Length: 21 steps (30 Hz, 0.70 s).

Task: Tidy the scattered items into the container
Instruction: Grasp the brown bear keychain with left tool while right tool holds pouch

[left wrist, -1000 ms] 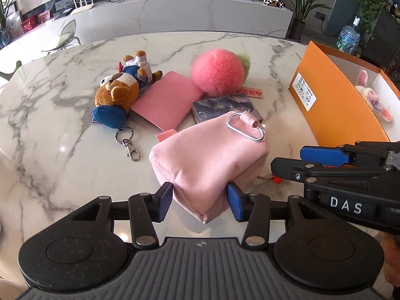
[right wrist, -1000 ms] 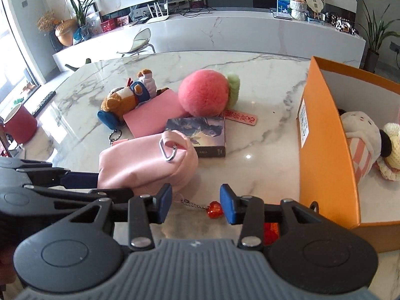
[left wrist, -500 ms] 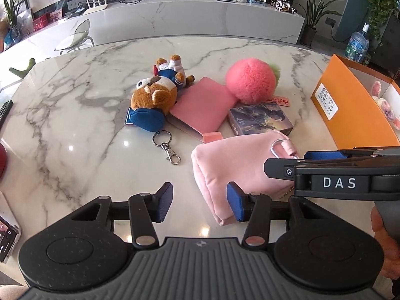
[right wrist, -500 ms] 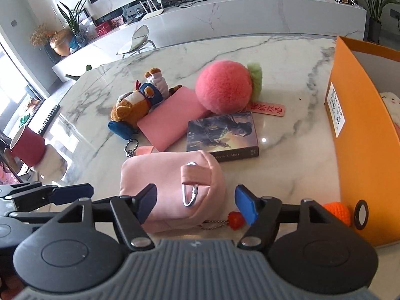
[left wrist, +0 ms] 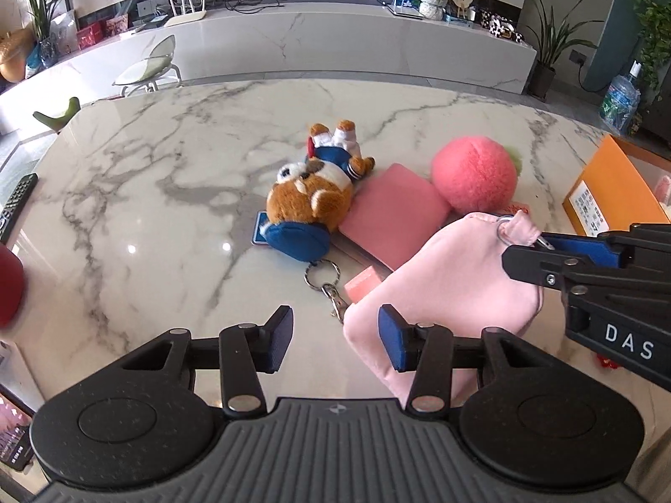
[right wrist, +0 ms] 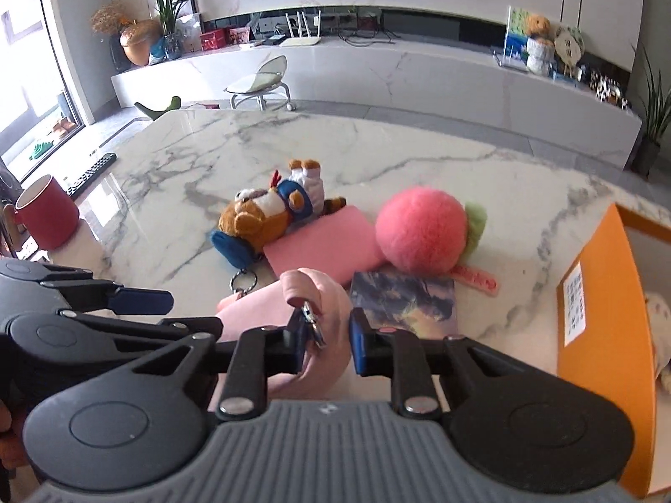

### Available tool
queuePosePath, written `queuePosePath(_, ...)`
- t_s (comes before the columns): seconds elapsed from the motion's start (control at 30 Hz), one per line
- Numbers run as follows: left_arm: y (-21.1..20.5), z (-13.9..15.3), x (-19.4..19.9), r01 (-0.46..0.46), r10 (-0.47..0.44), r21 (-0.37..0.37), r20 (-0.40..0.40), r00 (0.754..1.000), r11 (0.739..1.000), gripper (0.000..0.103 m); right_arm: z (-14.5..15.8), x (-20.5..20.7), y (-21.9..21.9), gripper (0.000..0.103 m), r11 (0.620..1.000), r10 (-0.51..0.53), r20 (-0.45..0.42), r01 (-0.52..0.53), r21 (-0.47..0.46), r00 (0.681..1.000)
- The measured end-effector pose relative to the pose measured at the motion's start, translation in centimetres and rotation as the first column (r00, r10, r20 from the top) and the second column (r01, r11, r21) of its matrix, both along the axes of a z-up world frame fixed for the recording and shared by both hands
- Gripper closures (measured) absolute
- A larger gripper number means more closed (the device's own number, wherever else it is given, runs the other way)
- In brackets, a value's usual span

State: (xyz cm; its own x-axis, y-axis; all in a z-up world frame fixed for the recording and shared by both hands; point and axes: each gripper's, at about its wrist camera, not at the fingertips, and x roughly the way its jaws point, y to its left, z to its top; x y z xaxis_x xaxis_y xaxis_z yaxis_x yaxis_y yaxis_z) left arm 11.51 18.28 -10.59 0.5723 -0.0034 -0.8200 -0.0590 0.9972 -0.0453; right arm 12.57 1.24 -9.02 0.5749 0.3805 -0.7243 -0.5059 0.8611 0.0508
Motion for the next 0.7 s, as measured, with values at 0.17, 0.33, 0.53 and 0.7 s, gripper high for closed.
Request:
queuePosePath(0.17, 1.1, 0.7, 2.6, -0.013, 0.013, 0.015, 0.051, 0.999, 1.0, 0.044, 0.5, 2.9, 0.2, 0.08, 0.999, -0.032, 0.021, 0.032, 0.004, 0.999)
queuePosePath(0.33, 1.1, 0.2, 5.8, 0.025, -0.029, 0.046, 0.093, 0.995, 0.999, 0.026, 0.1, 5.5, 0.9, 0.088, 0.999, -0.036, 0.033, 0.036, -0.016, 0.999)
queuePosePath(0.53, 1.3, -1.6, 8.6, 0.021, -0.025, 0.066, 0.063, 0.998, 0.998, 0.024, -1.1, 7.0, 1.1, 0.089, 0.999, -0.034, 0.008, 0.034, -0.024, 0.999)
queuePosePath(0.7, 1.7, -2.8, 9.5, 0.007, -0.009, 0.051, 0.046, 0.999, 0.999, 0.022, -1.8, 7.7, 1.0, 0.089, 0.999, -0.038, 0.001, 0.038, -0.03, 0.999)
